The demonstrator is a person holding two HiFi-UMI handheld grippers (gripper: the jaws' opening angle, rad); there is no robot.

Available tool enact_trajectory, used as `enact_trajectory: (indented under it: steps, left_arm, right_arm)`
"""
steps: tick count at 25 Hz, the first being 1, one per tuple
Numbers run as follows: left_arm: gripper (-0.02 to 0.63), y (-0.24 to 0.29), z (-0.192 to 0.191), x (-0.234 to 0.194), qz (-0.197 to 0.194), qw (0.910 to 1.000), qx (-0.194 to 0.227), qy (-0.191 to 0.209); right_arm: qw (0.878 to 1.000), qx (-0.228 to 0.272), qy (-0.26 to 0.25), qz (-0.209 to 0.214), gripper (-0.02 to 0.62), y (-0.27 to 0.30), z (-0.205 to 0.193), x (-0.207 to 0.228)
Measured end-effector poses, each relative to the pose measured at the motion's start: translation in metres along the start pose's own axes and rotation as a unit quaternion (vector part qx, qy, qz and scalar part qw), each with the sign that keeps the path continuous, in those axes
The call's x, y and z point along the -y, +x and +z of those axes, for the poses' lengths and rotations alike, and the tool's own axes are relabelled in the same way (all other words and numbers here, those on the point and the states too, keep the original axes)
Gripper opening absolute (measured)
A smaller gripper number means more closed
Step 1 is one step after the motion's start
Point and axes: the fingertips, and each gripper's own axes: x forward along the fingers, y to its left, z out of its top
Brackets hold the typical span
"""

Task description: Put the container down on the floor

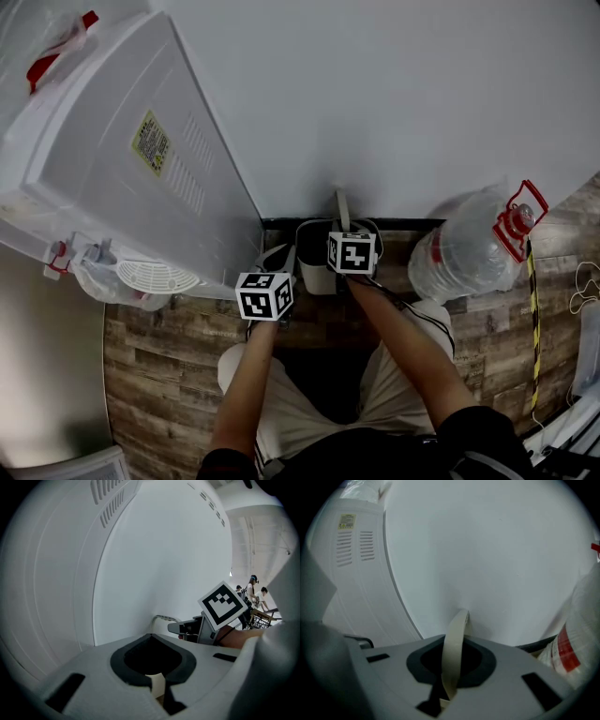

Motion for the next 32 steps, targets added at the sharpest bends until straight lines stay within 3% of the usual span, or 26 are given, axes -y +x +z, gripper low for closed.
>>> enact_trajectory:
  steps: [8,15,32]
  left_arm:
    - [0.015,-0.003,-0.003,0.002,-0.006,1.0,-0.005,0.0]
    - [0.015,-0.008,-0.003,0.007,-0.018,0.9998,-0.007,-0.001]
    - [0.015,-0.025,-0.014,0.023,-0.05,0.9983,-0.026,0.015]
  right_arm:
    - [1.0,-0.01,-0.018,0.004,0.032,-0.006,-0.008,-0.006]
    - [1.0,-0.014,0.018,-0.005,0.032,-0.015,-0.017,0.002]
    - [0.998,-0.02,0.05,-0.043,0.032,-0.035,-0.038,0.008]
